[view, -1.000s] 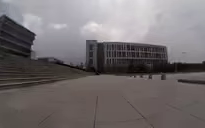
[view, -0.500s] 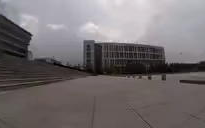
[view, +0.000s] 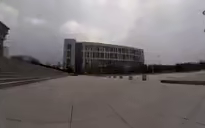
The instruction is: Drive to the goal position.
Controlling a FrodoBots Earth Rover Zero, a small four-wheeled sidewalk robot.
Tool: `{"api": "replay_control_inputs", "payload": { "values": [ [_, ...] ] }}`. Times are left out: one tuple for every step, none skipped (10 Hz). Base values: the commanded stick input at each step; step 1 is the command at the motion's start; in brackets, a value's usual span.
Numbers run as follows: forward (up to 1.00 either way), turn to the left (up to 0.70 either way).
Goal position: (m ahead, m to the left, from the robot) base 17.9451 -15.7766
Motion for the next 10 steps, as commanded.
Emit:
{"api": "replay_control_inputs", "payload": {
  "values": [
    [0.70,0.00],
    [0.70,0.00],
    [0.70,0.00],
    [0.70,0.00],
    [0.70,0.00],
    [0.70,0.00],
    [0.70,0.00],
    [0.70,0.00],
    [0.70,0.00],
    [0.70,0.00]
  ]
}}
